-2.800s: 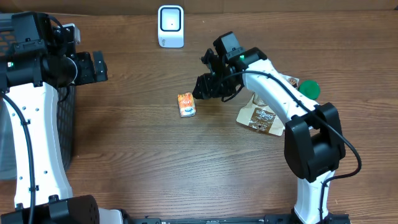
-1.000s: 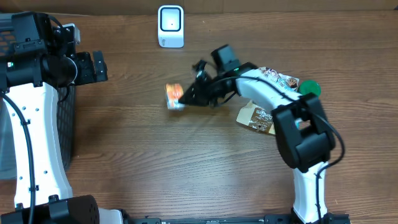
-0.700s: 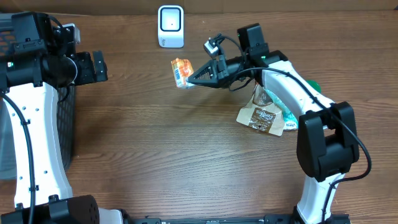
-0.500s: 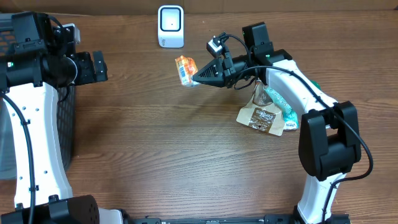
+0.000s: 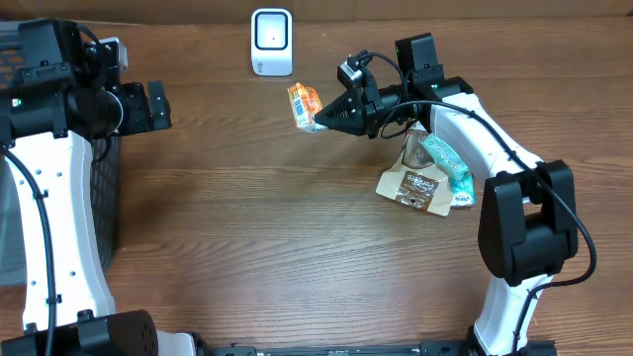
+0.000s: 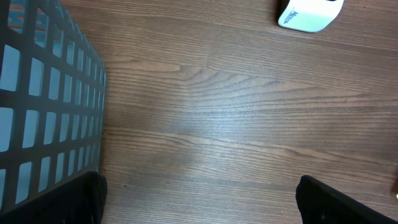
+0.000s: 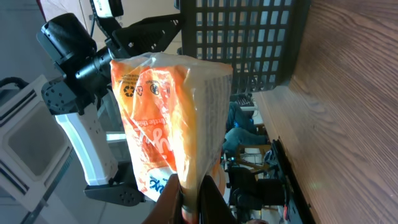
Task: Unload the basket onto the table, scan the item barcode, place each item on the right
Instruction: 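Lift the orange box and carry it toward the scanner, then hold the orange box's label in front of the white scanner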
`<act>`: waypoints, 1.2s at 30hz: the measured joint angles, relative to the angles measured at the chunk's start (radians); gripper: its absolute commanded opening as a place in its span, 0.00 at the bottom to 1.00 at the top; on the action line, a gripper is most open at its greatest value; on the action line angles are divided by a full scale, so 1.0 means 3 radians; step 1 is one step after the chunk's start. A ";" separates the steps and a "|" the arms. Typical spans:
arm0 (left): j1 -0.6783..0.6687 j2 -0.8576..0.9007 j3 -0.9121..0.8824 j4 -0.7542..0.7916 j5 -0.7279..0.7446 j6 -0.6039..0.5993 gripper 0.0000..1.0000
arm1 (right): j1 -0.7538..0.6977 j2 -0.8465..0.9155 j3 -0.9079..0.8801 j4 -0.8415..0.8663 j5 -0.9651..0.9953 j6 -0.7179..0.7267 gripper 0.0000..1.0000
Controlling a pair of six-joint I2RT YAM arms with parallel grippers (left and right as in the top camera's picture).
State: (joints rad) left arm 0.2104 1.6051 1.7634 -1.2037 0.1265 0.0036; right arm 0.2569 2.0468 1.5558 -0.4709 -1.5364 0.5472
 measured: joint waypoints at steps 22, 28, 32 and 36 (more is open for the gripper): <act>0.0000 0.0001 0.0000 0.0000 0.0000 0.0000 1.00 | 0.0240 0.0000 0.0114 -0.1400 0.1914 -0.0430 0.04; -0.0001 0.0001 0.0000 -0.0001 0.0000 0.0000 1.00 | 0.0248 0.0003 0.1036 -0.2277 0.2898 -0.0682 0.04; 0.0000 0.0001 0.0000 0.0000 0.0000 0.0000 1.00 | 0.0346 0.0003 0.1850 -0.2441 0.3760 -0.0779 0.04; 0.0000 0.0003 0.0000 0.0000 0.0000 0.0000 0.99 | 0.0646 -0.0013 0.2193 -0.1891 0.4859 -0.0975 0.04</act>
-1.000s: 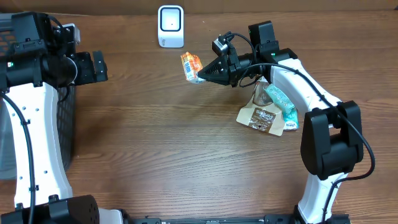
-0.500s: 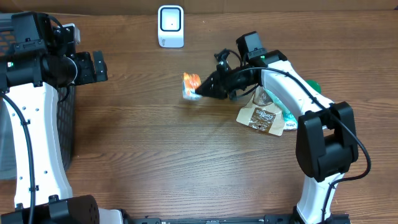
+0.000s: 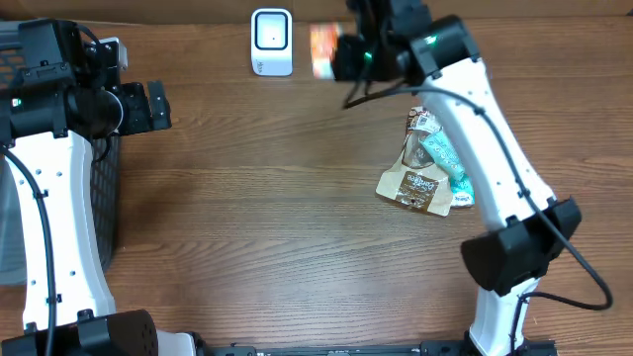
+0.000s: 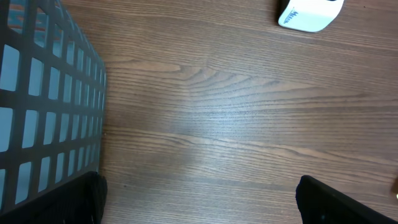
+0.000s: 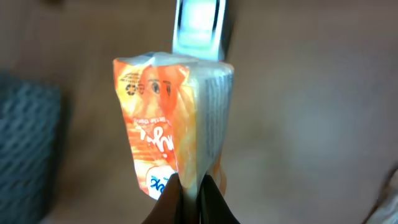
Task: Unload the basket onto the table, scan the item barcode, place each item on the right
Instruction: 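Hold the orange box's label in front of the white scanner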
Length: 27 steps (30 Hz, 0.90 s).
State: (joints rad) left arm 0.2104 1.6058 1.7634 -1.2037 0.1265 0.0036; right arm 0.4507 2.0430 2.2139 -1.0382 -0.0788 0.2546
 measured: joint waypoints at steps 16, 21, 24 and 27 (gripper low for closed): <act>0.0000 0.0000 0.0000 0.0000 -0.0001 0.0000 0.99 | 0.0453 0.1147 0.0038 0.3039 0.1818 -0.2617 0.04; 0.0000 0.0001 0.0000 0.0000 0.0000 0.0000 0.99 | 0.0441 0.1526 0.0031 0.3222 0.1743 -0.3143 0.04; 0.0000 0.0001 0.0000 0.0000 0.0000 0.0000 0.99 | 0.0445 0.1635 0.0031 0.3232 0.1658 -0.3412 0.04; 0.0000 0.0000 0.0000 0.0000 0.0000 0.0000 1.00 | 0.0455 0.1706 0.0031 0.3246 0.1615 -0.3653 0.04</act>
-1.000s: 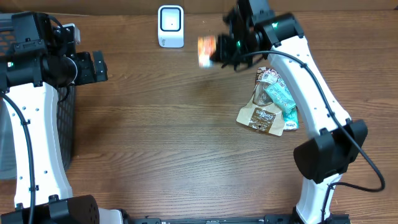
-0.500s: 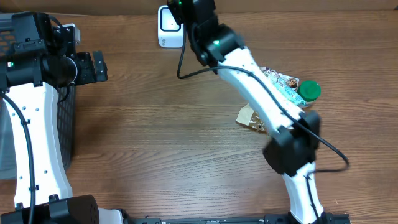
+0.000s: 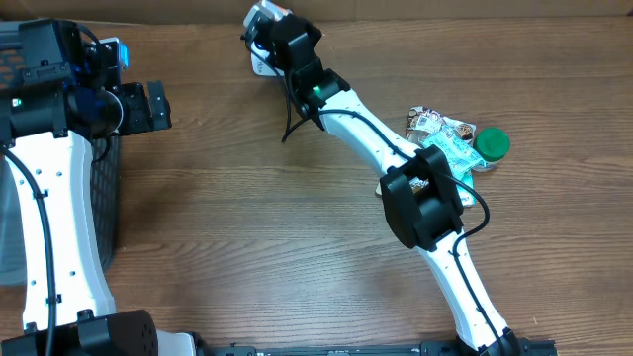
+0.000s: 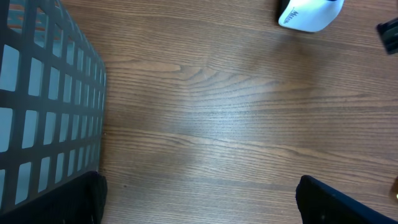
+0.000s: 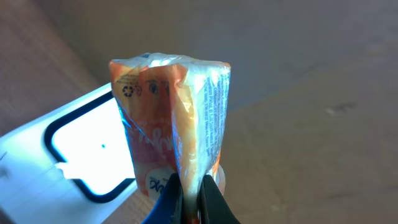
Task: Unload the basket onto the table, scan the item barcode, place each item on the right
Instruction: 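Hold the orange box's label in front of the white scanner, then carry the orange box right and drop it onto the item pile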
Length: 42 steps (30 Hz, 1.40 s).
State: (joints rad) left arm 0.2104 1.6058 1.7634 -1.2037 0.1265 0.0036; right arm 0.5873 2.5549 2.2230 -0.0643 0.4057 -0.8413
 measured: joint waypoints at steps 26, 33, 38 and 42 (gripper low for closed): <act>-0.0001 0.0001 0.0000 0.0000 0.0000 0.0000 0.99 | 0.0036 -0.0053 -0.0003 -0.0239 -0.0126 0.0142 0.04; 0.0000 0.0001 0.0000 -0.0001 0.0000 0.0000 1.00 | 0.0033 -0.0752 -0.0019 -0.1419 -0.0144 0.1300 0.04; 0.0000 0.0001 0.0000 -0.0001 0.0000 0.0000 0.99 | -0.0018 -0.1630 -0.0009 -0.2663 -0.0181 0.2542 0.04; 0.0000 0.0001 0.0000 0.0000 -0.0001 0.0000 0.99 | -0.0197 -0.2166 0.0022 -0.3613 -0.0364 0.3290 0.04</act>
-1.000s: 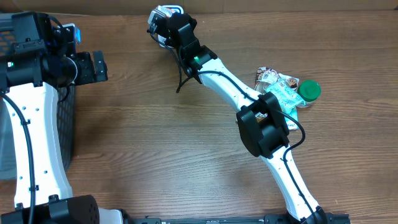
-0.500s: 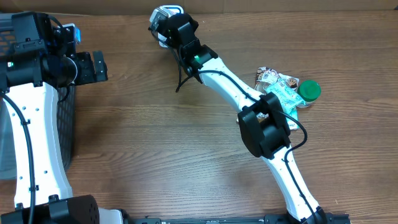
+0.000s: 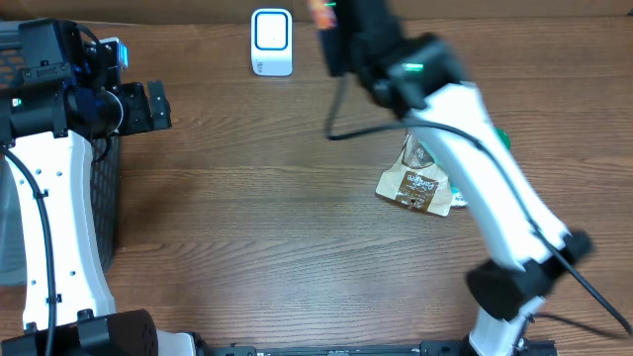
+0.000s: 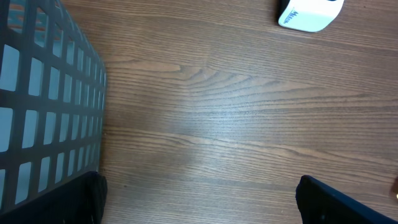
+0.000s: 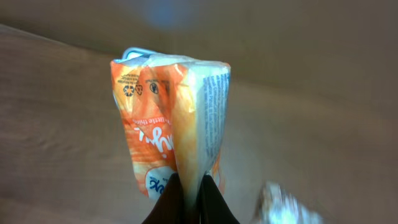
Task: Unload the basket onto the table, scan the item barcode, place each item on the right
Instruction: 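Carry the orange box right and drop it onto the item pile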
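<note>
The orange snack packet hangs pinched by its lower edge in my right gripper, which is shut on it. From overhead the packet shows at the table's back edge, just right of the white scanner, with the right gripper under it. The scanner also shows in the left wrist view's top right. My left gripper stays far left, open with nothing in it, its fingertips at the frame's lower corners.
A black mesh basket stands at the left edge beside the left arm. A pile of snack packets with a brown pouch lies right of centre, partly under the right arm. A blurred packet shows below the right gripper.
My right gripper, still shut on the orange packet, was directly over the scanner and is now to its right at the back edge. The left arm has not moved.
My right gripper held the orange packet in mid-air, right of and nearer than the scanner. Then it held it at the back edge beside the scanner, then right over the scanner's face. Now it is off to the scanner's right again.
</note>
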`<act>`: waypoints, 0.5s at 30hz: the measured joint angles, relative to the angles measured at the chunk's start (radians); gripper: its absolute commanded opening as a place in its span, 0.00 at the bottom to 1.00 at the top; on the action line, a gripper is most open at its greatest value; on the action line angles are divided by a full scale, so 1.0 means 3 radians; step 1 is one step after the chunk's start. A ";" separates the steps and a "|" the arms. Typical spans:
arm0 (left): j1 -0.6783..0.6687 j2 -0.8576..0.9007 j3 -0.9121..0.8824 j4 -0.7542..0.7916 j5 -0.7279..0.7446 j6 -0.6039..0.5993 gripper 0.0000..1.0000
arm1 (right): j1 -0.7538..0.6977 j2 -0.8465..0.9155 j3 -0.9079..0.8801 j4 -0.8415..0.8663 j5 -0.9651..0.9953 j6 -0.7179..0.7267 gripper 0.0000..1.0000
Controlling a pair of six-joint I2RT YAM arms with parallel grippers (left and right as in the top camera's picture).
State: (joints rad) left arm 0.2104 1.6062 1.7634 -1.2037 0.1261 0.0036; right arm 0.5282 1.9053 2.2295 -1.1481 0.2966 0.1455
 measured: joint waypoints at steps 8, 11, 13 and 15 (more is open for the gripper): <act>-0.0001 0.0000 0.0000 0.0000 0.0001 0.0000 0.99 | -0.0661 -0.0137 -0.0113 -0.0996 -0.0676 0.0637 0.04; 0.0000 0.0000 0.0000 0.0000 0.0000 0.0000 1.00 | -0.0922 -0.0117 -0.0379 -0.1059 -0.0884 0.0721 0.04; 0.0000 0.0000 0.0000 0.0000 0.0000 0.0000 1.00 | -0.1067 -0.0109 -0.0595 -0.1064 -0.0965 0.0748 0.04; 0.0000 0.0000 0.0000 0.0000 0.0000 0.0000 0.99 | -0.1214 -0.0100 -0.0863 -0.1043 -0.1019 0.0763 0.04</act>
State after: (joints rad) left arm 0.2104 1.6062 1.7634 -1.2037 0.1261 0.0036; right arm 0.1638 1.8751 1.9705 -1.4609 -0.0090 0.3744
